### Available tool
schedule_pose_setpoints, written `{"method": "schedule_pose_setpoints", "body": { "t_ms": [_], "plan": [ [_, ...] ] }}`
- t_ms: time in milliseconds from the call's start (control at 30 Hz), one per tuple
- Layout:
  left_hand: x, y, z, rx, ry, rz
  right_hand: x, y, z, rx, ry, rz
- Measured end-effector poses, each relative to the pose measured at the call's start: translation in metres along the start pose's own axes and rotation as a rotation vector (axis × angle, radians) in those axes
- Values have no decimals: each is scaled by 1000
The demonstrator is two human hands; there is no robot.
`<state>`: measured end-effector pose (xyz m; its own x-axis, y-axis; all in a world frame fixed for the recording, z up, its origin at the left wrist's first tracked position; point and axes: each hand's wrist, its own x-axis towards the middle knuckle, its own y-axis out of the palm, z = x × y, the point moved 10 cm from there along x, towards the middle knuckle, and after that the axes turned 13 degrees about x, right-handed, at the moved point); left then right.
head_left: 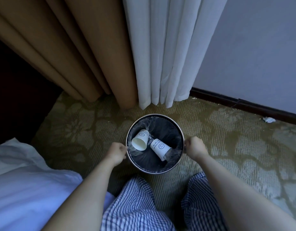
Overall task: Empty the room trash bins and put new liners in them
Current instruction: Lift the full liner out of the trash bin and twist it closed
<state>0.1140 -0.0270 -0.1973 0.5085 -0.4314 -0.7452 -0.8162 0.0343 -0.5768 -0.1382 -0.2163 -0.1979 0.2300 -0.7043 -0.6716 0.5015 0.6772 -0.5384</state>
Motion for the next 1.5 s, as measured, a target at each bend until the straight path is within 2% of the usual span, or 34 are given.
{"method": "schedule_pose_setpoints", "body": {
  "t_ms": [100, 200, 367, 733, 967, 1233, 1400, 1500],
  "plan": [
    [-7, 17, -6, 45, -7, 80, -2, -2, -3, 89, 8, 57],
    [-2, 13, -8, 155, -31, 3, -2, 14, -6, 87, 28, 115],
    [12, 27, 1, 210, -64, 84, 9, 27, -13, 53, 66, 87],
    [10, 11, -13, 267, -29, 22, 3, 17, -6, -56, 61, -11],
    [-19, -16, -19, 290, 48, 23, -32, -11, 24, -96, -26, -14],
    [-107, -63, -35, 320, 194, -167, -108, -66, 75, -111, -232, -39],
    [-181, -102, -54, 353, 253, -331, -169, -101, 94, -72, -357, -99],
    [-220, -120, -64, 329, 308, -374, -206, -130, 108, -47, -416, -147]
  ]
}}
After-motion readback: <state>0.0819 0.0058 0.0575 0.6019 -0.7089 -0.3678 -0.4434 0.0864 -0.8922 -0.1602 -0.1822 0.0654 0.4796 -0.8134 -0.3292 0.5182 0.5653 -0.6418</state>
